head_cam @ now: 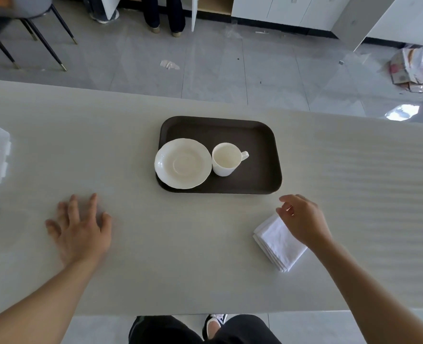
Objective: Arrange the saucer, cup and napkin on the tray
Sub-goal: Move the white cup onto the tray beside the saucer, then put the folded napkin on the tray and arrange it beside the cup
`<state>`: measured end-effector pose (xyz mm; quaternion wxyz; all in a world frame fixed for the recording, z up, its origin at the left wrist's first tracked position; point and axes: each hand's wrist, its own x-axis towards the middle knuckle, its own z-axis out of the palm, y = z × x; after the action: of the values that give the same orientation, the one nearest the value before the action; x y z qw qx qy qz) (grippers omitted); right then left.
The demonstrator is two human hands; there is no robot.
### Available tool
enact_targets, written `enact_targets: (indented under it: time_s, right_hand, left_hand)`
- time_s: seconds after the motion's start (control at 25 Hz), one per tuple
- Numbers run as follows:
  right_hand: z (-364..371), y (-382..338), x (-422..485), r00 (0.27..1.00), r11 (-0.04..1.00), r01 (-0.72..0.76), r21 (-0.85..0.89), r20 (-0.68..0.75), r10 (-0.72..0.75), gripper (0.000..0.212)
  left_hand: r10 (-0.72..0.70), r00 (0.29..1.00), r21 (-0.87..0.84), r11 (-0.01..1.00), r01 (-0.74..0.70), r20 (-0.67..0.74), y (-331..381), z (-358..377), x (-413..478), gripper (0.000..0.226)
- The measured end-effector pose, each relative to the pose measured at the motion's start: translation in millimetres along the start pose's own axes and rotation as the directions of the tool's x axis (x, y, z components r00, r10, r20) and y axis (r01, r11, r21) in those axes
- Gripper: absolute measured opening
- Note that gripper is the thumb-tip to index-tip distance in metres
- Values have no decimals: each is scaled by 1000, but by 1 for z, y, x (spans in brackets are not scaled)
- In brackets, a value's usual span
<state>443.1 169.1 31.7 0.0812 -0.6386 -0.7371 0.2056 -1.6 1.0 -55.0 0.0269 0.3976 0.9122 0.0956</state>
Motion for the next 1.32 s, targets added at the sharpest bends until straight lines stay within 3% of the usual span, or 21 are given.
enact_targets:
  time_s: [0.2,0.4,0.72,0.84,0.92,1.04,1.16,1.32]
  right_hand:
    - [6,18,-29,985,942,-102,-319,104,141,59]
    - [15,17,-32,964,912,-177,-370,122,236,52]
    - [18,4,-24,934,934,-250,-256,191,303,52]
    - [22,-4,-29,955,942,-229,-246,130,266,39]
    - [21,-9,-29,961,943,-220,-250,113,254,35]
    - [18,-11,-26,965,954,-203,-219,122,233,32]
    - [13,-11,-18,974,976,-199,-90,88,206,32]
    - [4,-19,-1,968,939,-250,237,81,237,29]
  left_hand:
    - [3,1000,-2,1000,-3,-1,0,0,-1,65]
    - [1,1000,8,1000,-1,7,1,-1,0,66]
    - [23,1000,0,1000,-23,-13,2,-2,0,65]
    - [134,991,-7,991,-134,-30,7,-2,-2,64]
    - [180,984,0,984,-180,6,27,-1,0,61]
    - [97,986,-21,995,-95,135,76,7,3,65]
    - [63,984,-23,998,-60,165,107,18,-2,76]
    - [56,994,-20,998,-55,90,105,25,-3,77]
